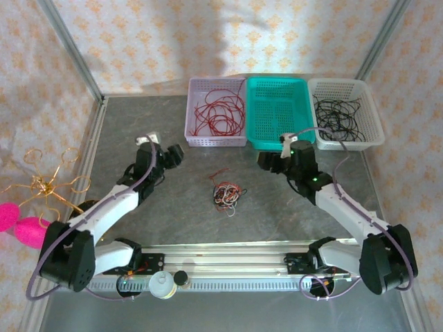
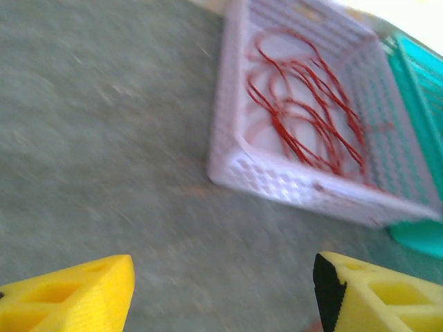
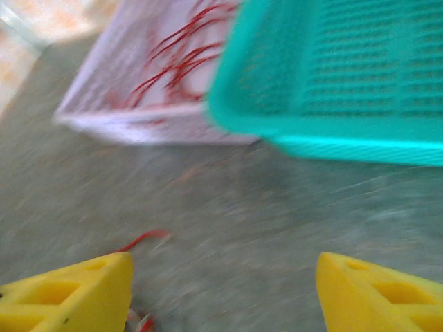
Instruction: Untangle the cables
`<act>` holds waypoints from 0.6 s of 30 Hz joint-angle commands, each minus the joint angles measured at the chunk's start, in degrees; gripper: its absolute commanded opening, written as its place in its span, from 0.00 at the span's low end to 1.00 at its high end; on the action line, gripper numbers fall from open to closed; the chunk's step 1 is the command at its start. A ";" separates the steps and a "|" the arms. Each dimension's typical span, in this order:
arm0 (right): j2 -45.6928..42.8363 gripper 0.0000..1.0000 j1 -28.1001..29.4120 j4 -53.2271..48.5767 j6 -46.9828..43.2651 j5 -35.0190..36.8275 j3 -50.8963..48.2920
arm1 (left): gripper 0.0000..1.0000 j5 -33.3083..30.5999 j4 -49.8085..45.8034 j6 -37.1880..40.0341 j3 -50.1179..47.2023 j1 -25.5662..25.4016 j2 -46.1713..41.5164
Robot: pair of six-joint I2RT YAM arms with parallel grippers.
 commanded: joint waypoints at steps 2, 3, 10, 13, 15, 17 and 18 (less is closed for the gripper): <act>-0.61 0.64 7.75 -6.44 -8.35 -7.44 0.71 | 0.71 7.84 -2.31 -7.37 -6.33 -2.14 -6.57; 0.20 0.63 10.03 -7.41 -12.00 -6.76 1.26 | 0.71 9.11 -2.19 -6.89 -7.45 -2.15 -7.30; 6.31 0.73 14.65 -10.58 -34.27 -10.23 6.77 | 0.70 12.96 -8.41 -2.61 -7.02 -2.19 -9.22; 9.45 0.73 15.83 -12.52 -41.29 -10.87 9.78 | 0.71 12.79 -9.65 -2.16 -7.39 -2.19 -9.51; 12.65 0.72 16.04 -15.38 -43.65 -11.66 12.74 | 0.71 13.99 -9.24 -2.06 -7.75 -2.19 -9.61; 15.82 0.71 16.17 -18.51 -46.70 -12.26 15.10 | 0.71 14.38 -9.36 -2.52 -7.81 -2.19 -9.68; 17.61 0.69 16.44 -20.51 -48.37 -12.13 16.47 | 0.71 14.54 -9.45 -3.04 -7.89 -2.19 -9.70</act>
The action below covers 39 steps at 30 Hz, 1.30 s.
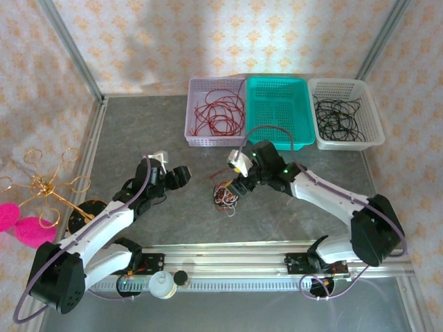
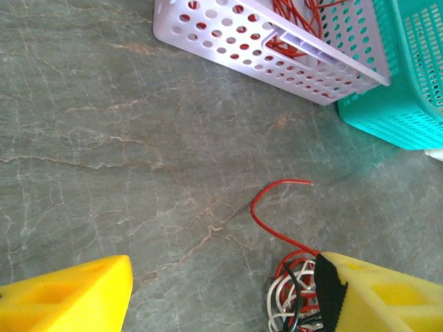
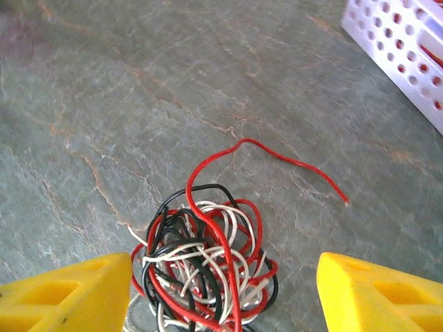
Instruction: Untangle the cables
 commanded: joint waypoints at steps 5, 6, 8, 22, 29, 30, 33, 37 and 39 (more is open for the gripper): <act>10.23 0.65 1.52 -12.62 -13.26 -1.49 8.81 | 0.73 3.79 -0.42 -1.41 -2.16 0.05 -1.03; 11.00 0.65 1.53 -12.55 -13.84 -1.32 9.37 | 0.74 3.75 -0.70 -1.47 -2.26 0.05 -0.87; 11.93 0.64 1.53 -11.88 -14.30 -0.89 10.00 | 0.74 3.58 -1.36 -1.41 -2.10 0.06 -0.76; 18.71 0.10 1.53 -12.56 -14.83 -1.61 16.20 | 0.75 7.65 -1.64 -0.75 -0.52 0.04 -0.25; 15.21 0.00 1.53 -10.89 -13.58 -1.21 15.86 | 0.74 15.55 8.99 -11.09 -2.67 -0.20 -0.33; 14.36 0.00 1.54 -10.41 -13.21 -1.21 15.58 | 0.74 16.51 12.28 -13.79 -3.51 -0.46 -0.58; 10.98 0.00 1.57 -8.02 -12.12 -0.52 14.04 | 0.74 15.79 19.59 -21.75 -5.69 -1.27 -0.98; 7.68 0.00 1.54 -6.39 -10.68 1.13 12.24 | 0.72 14.52 19.66 -25.27 -3.25 -3.16 2.40; 6.56 0.00 1.53 -5.73 -10.23 1.13 11.21 | 0.72 14.32 18.96 -27.33 -1.26 -4.24 4.93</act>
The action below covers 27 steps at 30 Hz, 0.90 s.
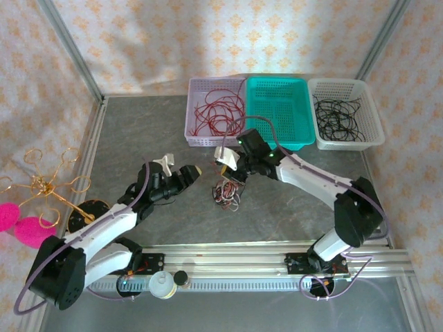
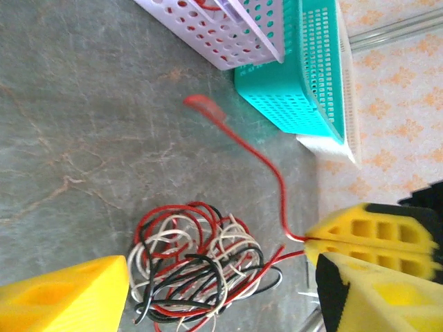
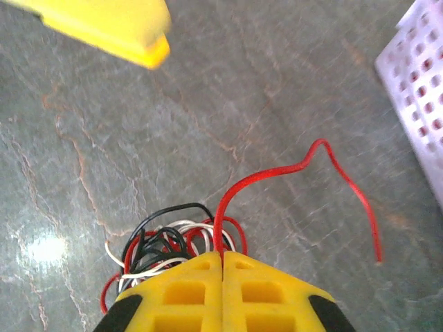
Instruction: Untangle the cables
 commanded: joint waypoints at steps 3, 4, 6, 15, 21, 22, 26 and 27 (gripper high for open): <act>-3.38 0.00 0.26 4.26 2.38 1.53 -3.89 | 0.72 0.24 7.24 -11.23 4.17 -3.25 5.46; -3.67 0.00 0.23 4.97 2.80 1.53 -4.53 | 0.72 0.02 9.64 -13.40 4.41 -3.98 6.56; -4.11 0.00 0.22 6.35 3.72 1.51 -5.30 | 0.72 -0.28 14.30 -17.58 4.73 -5.27 8.54; -6.08 0.00 0.22 11.27 5.84 1.16 -7.81 | 0.69 -4.58 21.86 -30.13 6.89 -9.25 15.86; -7.30 0.00 0.22 12.31 6.11 0.83 -9.88 | 0.64 -6.01 24.07 -32.64 9.37 -10.04 18.86; -7.66 0.00 0.24 12.70 6.28 0.68 -10.28 | 0.62 -6.05 24.12 -33.03 9.90 -10.27 19.80; -8.79 0.00 0.22 14.13 7.31 0.23 -11.33 | 0.55 -8.21 25.45 -35.04 10.97 -12.00 22.72; -9.03 0.00 0.23 14.36 7.49 0.03 -11.50 | 0.54 -8.73 25.68 -35.69 11.05 -12.37 23.39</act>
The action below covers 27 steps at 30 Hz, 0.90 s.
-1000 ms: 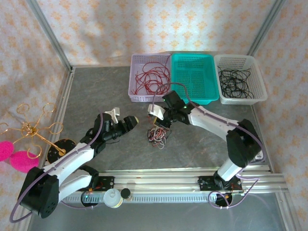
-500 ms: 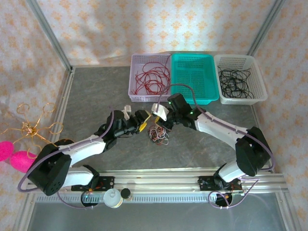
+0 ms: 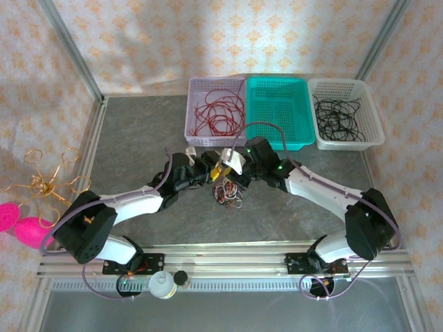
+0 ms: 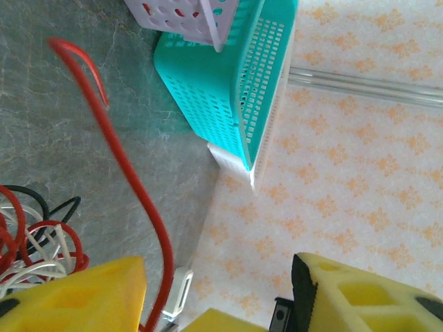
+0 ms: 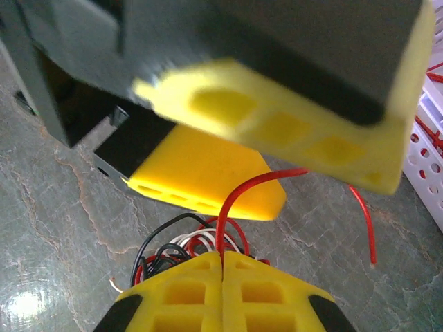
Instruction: Untangle the cables
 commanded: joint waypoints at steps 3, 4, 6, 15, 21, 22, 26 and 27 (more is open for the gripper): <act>-2.58 0.00 0.22 2.89 1.68 -0.74 -1.01 | 0.44 -4.01 2.66 -4.02 1.54 -1.88 2.14; -2.81 0.00 0.22 2.78 1.69 -0.67 -1.09 | 0.38 -4.65 2.41 -4.13 1.56 -2.03 2.06; -3.20 0.00 0.22 2.66 1.84 -0.49 -1.41 | 0.24 -6.17 3.22 -4.13 1.17 -2.14 1.58; -10.18 0.39 0.26 13.66 12.95 -0.07 -9.02 | 0.00 -9.52 3.30 3.43 3.88 -2.16 -3.89; -14.62 0.45 0.22 35.87 30.53 5.42 -19.11 | 0.00 -8.32 -2.05 6.21 6.70 -2.23 -7.72; -14.74 0.45 0.24 39.39 32.69 6.53 -20.16 | 0.00 -8.51 -3.28 6.75 7.22 -2.20 -8.54; -12.99 0.45 0.31 50.74 41.01 4.33 -21.86 | 0.00 -7.64 -8.93 10.02 10.89 -2.26 -10.32; -11.65 0.45 0.40 52.96 42.76 3.52 -21.83 | 0.00 -7.19 -10.48 11.08 12.14 -2.32 -10.56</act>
